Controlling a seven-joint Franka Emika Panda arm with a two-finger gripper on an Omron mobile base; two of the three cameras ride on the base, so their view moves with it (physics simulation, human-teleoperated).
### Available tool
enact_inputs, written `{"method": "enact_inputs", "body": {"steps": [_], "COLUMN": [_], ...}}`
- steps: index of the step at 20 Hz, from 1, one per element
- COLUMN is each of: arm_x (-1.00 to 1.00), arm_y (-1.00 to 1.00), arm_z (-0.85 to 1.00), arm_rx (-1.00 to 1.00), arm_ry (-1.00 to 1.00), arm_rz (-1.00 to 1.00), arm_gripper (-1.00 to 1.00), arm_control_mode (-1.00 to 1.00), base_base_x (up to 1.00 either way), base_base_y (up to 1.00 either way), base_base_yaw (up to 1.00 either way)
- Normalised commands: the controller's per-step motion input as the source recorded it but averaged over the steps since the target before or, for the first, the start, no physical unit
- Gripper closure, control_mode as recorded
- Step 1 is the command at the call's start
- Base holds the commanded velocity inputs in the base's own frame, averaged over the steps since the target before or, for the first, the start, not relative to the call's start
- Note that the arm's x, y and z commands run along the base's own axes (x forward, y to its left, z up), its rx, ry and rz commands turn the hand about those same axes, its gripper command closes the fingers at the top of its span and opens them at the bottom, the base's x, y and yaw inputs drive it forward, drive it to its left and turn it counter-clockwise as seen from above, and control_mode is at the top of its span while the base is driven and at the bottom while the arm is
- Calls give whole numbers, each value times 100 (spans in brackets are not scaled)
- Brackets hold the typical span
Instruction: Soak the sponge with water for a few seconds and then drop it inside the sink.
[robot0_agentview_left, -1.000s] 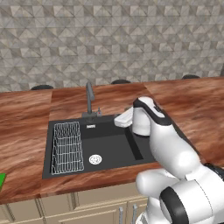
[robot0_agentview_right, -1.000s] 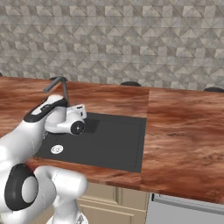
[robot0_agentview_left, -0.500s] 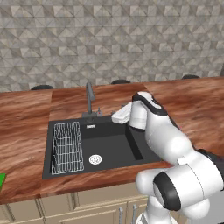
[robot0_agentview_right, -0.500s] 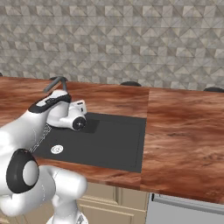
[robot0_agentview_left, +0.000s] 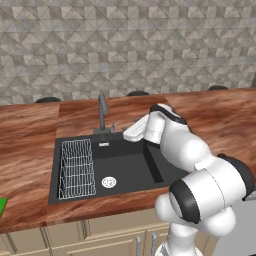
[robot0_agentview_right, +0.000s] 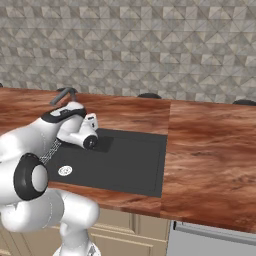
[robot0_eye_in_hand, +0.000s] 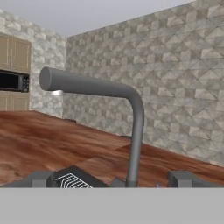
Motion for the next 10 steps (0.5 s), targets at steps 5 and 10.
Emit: {"method": "enact_inputs", "body": {"steps": [5, 10], "arm_x": [4, 3], "arm_y": [3, 0], "arm_z": [-12, 0], "arm_rx": [0, 0], "arm_ry": [-1, 0], "arm_rz": [1, 1], "arm_gripper": [-100, -100], "arm_control_mode": [-100, -100], "base_base_x": [0, 0], "base_base_y": [0, 0], "base_base_yaw": [0, 0]}}
